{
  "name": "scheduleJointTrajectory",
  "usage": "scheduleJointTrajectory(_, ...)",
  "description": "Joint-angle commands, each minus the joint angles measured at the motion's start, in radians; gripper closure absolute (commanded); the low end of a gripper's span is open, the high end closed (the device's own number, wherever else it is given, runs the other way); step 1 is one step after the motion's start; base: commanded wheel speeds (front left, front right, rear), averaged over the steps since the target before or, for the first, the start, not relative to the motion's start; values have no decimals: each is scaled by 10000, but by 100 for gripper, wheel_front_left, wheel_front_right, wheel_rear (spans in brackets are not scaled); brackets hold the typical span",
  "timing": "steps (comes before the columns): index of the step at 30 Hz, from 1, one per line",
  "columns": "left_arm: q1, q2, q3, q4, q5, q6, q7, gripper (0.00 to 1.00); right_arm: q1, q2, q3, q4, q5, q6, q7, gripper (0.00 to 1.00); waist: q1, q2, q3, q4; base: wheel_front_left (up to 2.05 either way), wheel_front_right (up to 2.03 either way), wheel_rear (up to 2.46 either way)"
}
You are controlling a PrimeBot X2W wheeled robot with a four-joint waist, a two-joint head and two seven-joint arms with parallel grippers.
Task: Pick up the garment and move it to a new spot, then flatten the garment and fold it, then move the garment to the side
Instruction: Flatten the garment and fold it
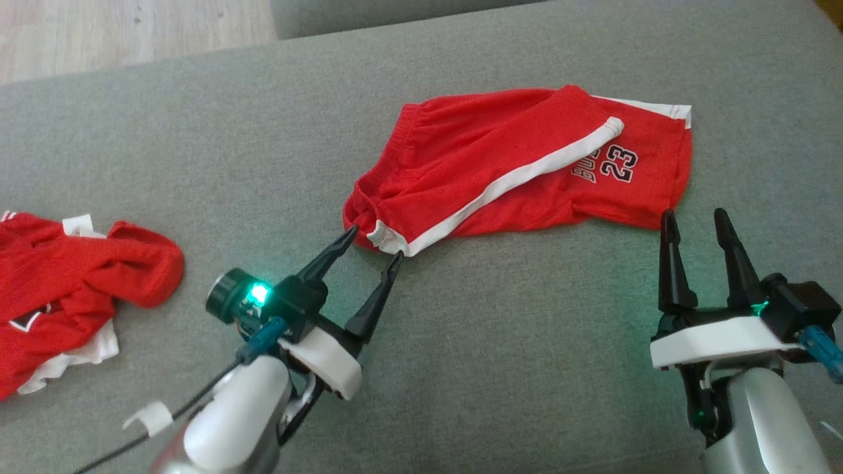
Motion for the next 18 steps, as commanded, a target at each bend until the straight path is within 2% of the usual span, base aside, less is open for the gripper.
scheduleJointTrajectory(1, -602, 287, 178, -92, 53, 19, 31, 0, -426, -26, 180, -375, 61, -7, -119, 0, -1, 0, 91, 1, 0, 0, 0)
scheduleJointTrajectory(18, -1961, 567, -841, 1302, 0, 18, 556, 0, -713, -26, 391, -296, 331, -7, -120, 0, -1, 0, 560, -385, 0, 0, 0)
